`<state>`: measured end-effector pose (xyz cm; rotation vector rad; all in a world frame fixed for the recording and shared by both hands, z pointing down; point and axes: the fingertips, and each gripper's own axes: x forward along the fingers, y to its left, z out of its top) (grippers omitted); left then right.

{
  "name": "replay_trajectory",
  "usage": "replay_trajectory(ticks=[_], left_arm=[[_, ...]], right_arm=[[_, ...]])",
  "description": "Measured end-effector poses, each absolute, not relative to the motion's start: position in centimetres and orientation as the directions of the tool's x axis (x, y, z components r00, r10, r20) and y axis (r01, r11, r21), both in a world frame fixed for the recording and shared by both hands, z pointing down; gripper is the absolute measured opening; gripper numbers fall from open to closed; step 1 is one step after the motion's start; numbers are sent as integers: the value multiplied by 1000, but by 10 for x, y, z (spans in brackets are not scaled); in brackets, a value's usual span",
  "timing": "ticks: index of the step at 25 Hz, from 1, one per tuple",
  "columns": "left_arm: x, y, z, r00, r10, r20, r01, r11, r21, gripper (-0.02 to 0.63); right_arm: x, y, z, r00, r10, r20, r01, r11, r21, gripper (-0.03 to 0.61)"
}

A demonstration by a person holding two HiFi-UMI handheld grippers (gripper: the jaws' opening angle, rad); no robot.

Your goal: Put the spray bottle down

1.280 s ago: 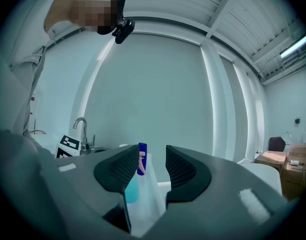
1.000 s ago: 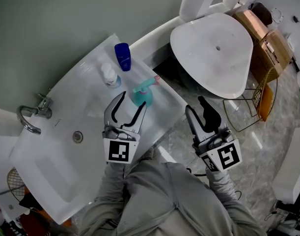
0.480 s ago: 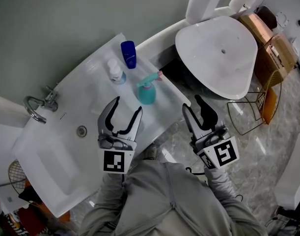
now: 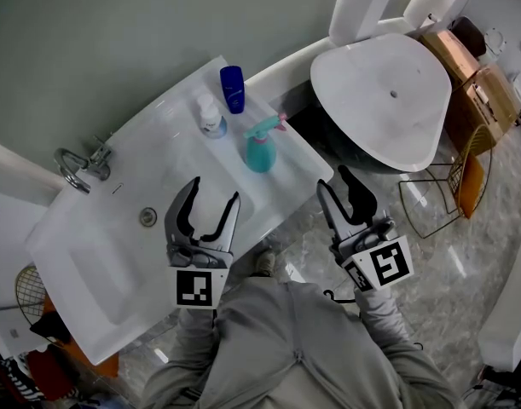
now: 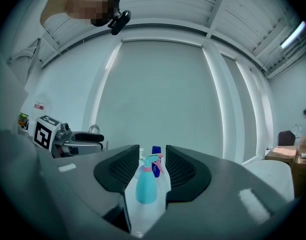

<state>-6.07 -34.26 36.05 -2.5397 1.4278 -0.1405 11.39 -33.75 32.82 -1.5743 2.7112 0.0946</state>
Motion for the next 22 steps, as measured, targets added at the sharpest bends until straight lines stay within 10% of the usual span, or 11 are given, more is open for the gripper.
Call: replay_trajectory(ticks=[22], left_arm=[[-61,-299,357,493,-870,-13,-847,-476,-236,282]], right_arm=[[118,-298,319,-508,-860,-52,-861,506,52,163]])
